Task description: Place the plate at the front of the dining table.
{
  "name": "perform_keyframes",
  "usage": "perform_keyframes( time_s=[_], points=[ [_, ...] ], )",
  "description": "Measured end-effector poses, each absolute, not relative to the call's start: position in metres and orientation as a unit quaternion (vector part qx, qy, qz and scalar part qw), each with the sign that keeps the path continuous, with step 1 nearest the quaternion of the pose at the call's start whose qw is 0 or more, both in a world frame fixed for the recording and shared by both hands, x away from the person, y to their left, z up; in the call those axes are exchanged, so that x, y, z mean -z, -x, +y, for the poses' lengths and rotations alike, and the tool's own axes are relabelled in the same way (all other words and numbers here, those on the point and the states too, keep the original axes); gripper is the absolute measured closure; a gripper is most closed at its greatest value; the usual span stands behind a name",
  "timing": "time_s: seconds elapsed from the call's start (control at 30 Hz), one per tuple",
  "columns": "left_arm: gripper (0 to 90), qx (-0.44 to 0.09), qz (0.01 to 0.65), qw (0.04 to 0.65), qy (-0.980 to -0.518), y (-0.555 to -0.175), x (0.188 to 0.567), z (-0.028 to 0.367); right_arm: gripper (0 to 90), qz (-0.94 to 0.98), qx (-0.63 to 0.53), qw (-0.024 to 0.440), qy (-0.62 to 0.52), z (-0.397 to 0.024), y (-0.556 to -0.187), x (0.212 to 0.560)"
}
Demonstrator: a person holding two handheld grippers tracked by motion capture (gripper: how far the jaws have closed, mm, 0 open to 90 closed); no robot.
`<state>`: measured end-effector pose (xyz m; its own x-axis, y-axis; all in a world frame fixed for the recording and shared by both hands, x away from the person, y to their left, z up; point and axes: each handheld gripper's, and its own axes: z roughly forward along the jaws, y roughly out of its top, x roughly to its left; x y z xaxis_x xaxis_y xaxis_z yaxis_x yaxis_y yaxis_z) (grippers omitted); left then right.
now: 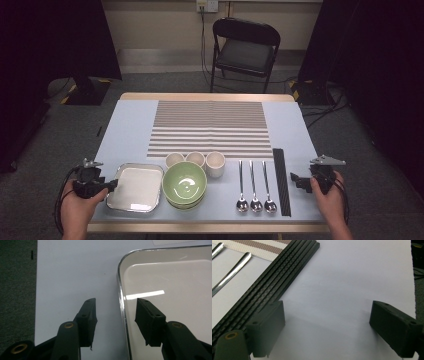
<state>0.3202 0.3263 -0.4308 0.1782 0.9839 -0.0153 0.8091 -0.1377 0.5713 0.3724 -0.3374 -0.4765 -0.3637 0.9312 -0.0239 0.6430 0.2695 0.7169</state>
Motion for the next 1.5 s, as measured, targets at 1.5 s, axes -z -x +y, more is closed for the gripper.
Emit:
perform_keyframes(
  time_s=[1.5],
  points=[
    [85.7,-0.141,0.651,0.211,-0.716,-0.3249,0.4247,0.3202,12.0,0.763,-0.315,0.227,-0.517,-0.3374,-0.3726,0.4765]
  ],
)
